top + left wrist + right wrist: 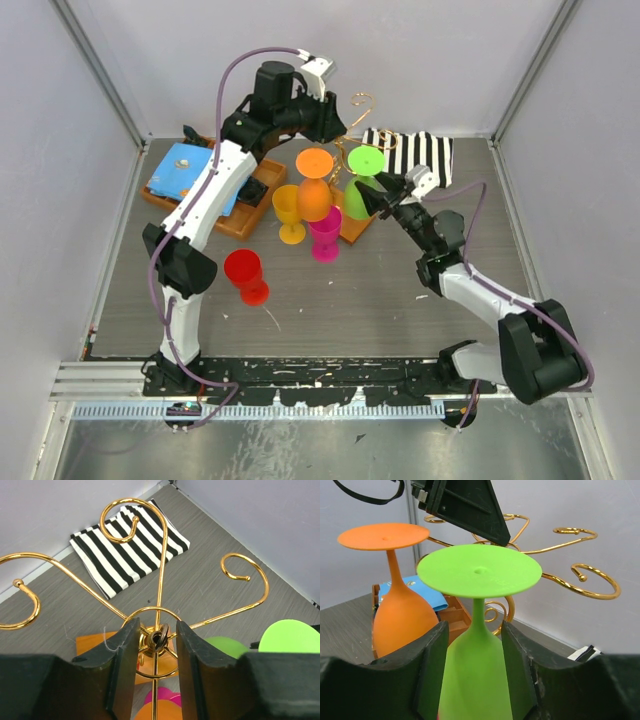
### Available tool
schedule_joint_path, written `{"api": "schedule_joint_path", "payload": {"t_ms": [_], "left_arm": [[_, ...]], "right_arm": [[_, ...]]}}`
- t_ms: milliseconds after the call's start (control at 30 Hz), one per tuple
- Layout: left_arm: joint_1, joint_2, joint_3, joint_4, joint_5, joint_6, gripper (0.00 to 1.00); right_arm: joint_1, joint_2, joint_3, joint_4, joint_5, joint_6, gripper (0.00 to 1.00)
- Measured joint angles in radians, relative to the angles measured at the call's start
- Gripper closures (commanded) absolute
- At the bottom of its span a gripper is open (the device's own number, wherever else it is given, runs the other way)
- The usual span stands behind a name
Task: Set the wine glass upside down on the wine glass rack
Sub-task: Turn the wine glass upside down at the wine rack, then pick up the wine glass at the center of the board.
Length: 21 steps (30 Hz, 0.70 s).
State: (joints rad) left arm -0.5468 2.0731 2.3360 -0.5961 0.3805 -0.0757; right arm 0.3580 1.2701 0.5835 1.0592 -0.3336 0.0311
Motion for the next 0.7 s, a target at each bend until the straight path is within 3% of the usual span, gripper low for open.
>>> {"api": "schedule_joint_path", "payload": {"t_ms": [100, 233, 533, 700], "left_arm": [[0.000, 0.000, 0.011, -0.004, 0.003, -0.005, 0.35], [0.000, -0.002, 0.032, -0.006, -0.014, -0.014, 0.24], [0.000, -0.041, 0.050, -0.016, -0.059, -0.031, 0.18], [0.000, -0.110, 0.050, -0.047, -0.105, -0.035, 0.17]], "right_arm": [[0.000, -0.057, -0.035, -0.014, 0.000, 0.008, 0.48], [0.000, -0.143, -0.104, -0.040, 0.009, 0.029, 0.47], [0.000, -0.341, -0.131, -0.268, 0.080, 0.066, 0.39], [0.000, -0.430, -0.071, -0.542, 0.190, 0.100, 0.30]]}}
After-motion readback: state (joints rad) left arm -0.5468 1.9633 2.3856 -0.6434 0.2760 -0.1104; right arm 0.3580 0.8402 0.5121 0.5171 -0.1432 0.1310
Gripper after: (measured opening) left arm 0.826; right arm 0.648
